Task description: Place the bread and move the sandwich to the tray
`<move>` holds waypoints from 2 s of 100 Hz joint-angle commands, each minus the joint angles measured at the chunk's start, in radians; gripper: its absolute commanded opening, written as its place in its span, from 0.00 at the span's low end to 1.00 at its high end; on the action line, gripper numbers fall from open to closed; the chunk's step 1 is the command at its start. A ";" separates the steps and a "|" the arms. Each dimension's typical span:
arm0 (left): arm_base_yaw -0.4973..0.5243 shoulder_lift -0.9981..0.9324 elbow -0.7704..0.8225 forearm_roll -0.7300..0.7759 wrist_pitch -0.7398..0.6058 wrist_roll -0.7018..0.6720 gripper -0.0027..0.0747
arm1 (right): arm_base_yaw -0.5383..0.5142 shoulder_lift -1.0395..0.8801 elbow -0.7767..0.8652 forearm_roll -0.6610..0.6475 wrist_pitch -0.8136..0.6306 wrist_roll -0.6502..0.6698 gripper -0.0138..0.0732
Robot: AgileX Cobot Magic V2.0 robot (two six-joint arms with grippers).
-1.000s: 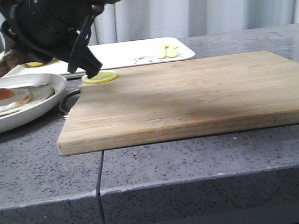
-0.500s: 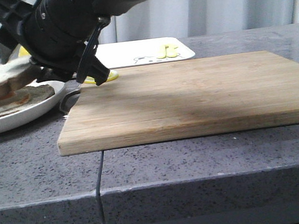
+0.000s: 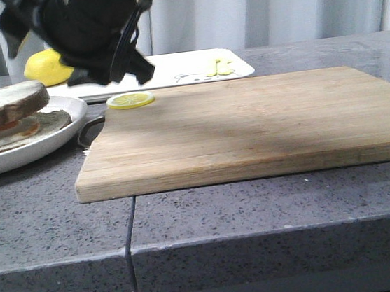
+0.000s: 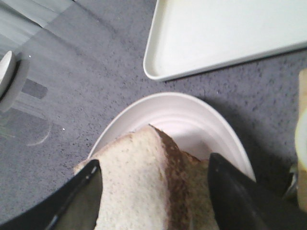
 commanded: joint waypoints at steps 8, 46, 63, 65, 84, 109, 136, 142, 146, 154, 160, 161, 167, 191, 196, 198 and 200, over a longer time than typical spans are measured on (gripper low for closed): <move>0.002 0.004 -0.035 -0.028 -0.056 0.003 0.67 | -0.039 -0.136 -0.025 -0.110 0.006 -0.026 0.71; 0.002 0.004 -0.035 -0.028 -0.056 0.003 0.67 | -0.183 -0.412 0.089 -0.511 0.018 0.005 0.71; 0.002 0.004 -0.035 -0.028 -0.056 0.003 0.67 | -0.273 -0.573 0.241 -0.744 0.017 0.106 0.71; 0.002 0.004 -0.035 -0.028 -0.056 0.003 0.67 | -0.285 -0.594 0.254 -0.771 0.017 0.118 0.71; 0.002 0.004 -0.035 -0.028 -0.056 0.003 0.67 | -0.400 -0.782 0.445 -1.052 0.017 0.280 0.71; 0.002 0.004 -0.035 -0.028 -0.056 0.003 0.67 | -0.577 -1.027 0.666 -1.471 0.018 0.636 0.71; 0.002 0.004 -0.035 -0.028 -0.056 0.003 0.67 | -0.749 -1.230 0.818 -1.636 0.128 0.717 0.71; 0.002 0.004 -0.035 -0.028 -0.056 0.003 0.67 | -0.776 -1.270 0.839 -1.645 0.137 0.730 0.71; 0.002 0.004 -0.035 -0.028 -0.056 0.003 0.67 | -0.791 -1.290 0.853 -1.645 0.137 0.740 0.71; 0.002 0.004 -0.035 -0.028 -0.056 0.003 0.67 | -0.805 -1.326 0.870 -1.644 0.136 0.747 0.71; 0.002 0.004 -0.035 -0.028 -0.056 0.003 0.67 | -0.807 -1.340 0.875 -1.644 0.136 0.747 0.71; 0.002 0.004 -0.035 -0.028 -0.056 0.003 0.67 | -0.807 -1.343 0.875 -1.644 0.136 0.747 0.71; 0.002 0.004 -0.035 -0.028 -0.056 0.003 0.67 | -0.807 -1.345 0.875 -1.644 0.138 0.747 0.71; 0.002 0.004 -0.035 -0.028 -0.056 0.003 0.67 | -0.807 -1.345 0.875 -1.644 0.137 0.747 0.71; 0.002 0.004 -0.035 -0.028 -0.056 0.003 0.67 | -0.807 -1.345 0.875 -1.644 0.137 0.747 0.71; 0.002 0.004 -0.035 -0.028 -0.056 0.003 0.67 | -0.807 -1.345 0.875 -1.644 0.137 0.747 0.71; 0.002 0.004 -0.035 -0.028 -0.056 0.003 0.67 | -0.807 -1.345 0.875 -1.644 0.137 0.747 0.71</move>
